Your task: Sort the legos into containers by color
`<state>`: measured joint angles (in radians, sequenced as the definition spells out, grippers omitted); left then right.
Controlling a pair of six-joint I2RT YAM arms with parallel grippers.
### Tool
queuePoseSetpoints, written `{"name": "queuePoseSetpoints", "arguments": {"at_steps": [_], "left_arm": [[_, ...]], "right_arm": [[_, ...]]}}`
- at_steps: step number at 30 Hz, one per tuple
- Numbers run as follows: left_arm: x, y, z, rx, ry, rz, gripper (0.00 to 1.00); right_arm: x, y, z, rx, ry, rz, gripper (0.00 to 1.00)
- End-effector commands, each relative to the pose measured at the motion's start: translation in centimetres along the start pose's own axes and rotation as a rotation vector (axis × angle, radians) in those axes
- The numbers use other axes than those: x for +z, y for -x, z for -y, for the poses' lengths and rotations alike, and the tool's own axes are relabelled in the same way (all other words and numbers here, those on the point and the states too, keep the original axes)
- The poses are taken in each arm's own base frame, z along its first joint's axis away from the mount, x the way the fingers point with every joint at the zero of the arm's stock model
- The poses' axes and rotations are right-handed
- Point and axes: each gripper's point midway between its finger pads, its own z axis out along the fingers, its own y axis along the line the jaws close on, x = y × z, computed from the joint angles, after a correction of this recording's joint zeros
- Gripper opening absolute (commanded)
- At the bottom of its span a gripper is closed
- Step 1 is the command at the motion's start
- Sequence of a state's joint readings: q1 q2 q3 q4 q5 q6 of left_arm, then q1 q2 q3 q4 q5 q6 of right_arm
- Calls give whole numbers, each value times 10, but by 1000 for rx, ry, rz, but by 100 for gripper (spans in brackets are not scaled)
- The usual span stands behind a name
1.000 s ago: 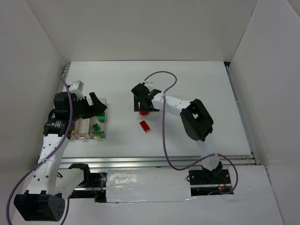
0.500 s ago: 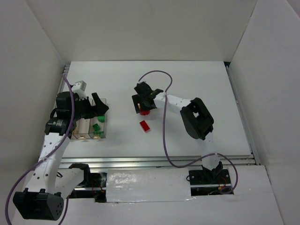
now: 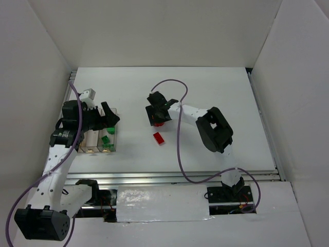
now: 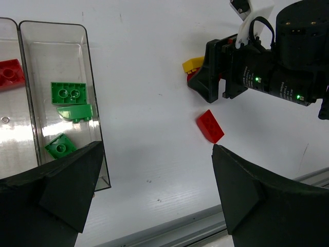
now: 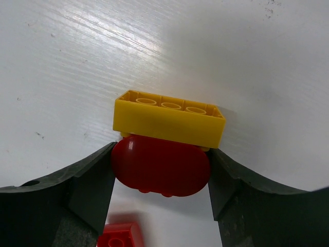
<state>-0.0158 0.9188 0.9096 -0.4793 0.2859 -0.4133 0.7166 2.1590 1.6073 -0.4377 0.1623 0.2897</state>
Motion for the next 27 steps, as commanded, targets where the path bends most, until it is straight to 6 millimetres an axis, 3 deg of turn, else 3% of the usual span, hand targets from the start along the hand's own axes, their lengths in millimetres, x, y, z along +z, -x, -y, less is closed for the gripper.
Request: {"name": "queuePoseSetpoints", "arguments": {"at_steps": [1,7,8,11,13,14,15,16,17,18,20,21,27], "left_arm": [[-1,7,4,39,-20,16,99],[0,5,9,37,-50,5,100],[0,6,11,34,-56,4,99],[2,6,17,11,-86,-6,99],[3,5,19,-14,-96,-24,99],[2,5,24,-34,-113,-31,100],[2,4,27,-47,-129,-41,99],[1,4,32,-85,-146,-49,100],[-1,3,40,-105,-186,-64,100],[-3,4,46,-125,-210,-66,99],[-11,8,65,-185,-302,-66,100],[-14,9,71,-202,-329,-63,100],[-49,21,109,-273,-495,-50,100]], "right_arm": [[0,9,-1,0,-7,18,69],[-6,13,-4,7,18,45,33],[-6,11,-4,6,30,56,0],[-31,27,-9,-6,77,137,0],[-60,40,-13,-31,109,228,0],[-66,36,-15,-68,131,256,0],[-96,51,-20,-82,161,331,0],[-110,51,-30,-113,196,363,0],[-118,44,-37,-150,232,379,0],[-146,49,-50,-209,300,431,0],[-166,33,-73,-299,376,445,0],[-183,35,-80,-333,393,481,0],[-234,6,-126,-490,562,519,0]]}}
